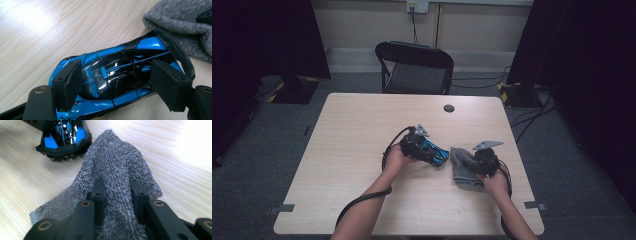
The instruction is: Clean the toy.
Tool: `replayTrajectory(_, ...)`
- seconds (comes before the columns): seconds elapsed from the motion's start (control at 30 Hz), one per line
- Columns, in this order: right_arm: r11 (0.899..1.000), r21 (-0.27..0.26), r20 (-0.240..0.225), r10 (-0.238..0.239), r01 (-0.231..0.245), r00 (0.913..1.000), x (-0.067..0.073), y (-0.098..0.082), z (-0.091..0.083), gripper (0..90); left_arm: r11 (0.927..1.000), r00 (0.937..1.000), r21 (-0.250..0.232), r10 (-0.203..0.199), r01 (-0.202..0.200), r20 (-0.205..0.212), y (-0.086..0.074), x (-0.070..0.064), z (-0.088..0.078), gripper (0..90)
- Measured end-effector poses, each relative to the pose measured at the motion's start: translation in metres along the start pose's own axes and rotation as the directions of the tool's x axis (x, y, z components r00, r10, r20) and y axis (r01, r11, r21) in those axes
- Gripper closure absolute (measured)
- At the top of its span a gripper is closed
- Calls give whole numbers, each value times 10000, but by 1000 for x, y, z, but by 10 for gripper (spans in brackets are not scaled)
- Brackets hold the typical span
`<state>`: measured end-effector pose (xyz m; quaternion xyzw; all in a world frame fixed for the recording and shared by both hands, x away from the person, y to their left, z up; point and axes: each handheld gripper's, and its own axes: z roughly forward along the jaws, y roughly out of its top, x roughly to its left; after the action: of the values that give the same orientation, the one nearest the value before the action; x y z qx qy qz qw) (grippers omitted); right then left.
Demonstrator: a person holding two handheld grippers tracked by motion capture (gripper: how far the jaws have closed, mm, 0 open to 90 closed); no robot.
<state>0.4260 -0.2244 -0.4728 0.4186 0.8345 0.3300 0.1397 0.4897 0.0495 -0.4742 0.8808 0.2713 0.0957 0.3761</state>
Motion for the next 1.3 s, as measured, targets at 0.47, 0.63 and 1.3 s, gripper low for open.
replayTrajectory(0.47, 9986, 226, -238, -475, 480, 9986, 13, 3, 9, 696, 10000, 10000, 43, -1, 1, 8, 1, 0, 0, 264)
replayTrajectory(0.63, 9977, 275, -407, -615, 627, 9973, 17, 4, 10, 696, 10000, 10000, 45, 1, -1, 9, 1, 0, 0, 264)
replayTrajectory(1.3, 9956, 272, -1099, -860, 895, 9902, 30, 1, 8, 695, 9998, 10000, 171, -81, 82, -33, -1, 1, -4, 311)
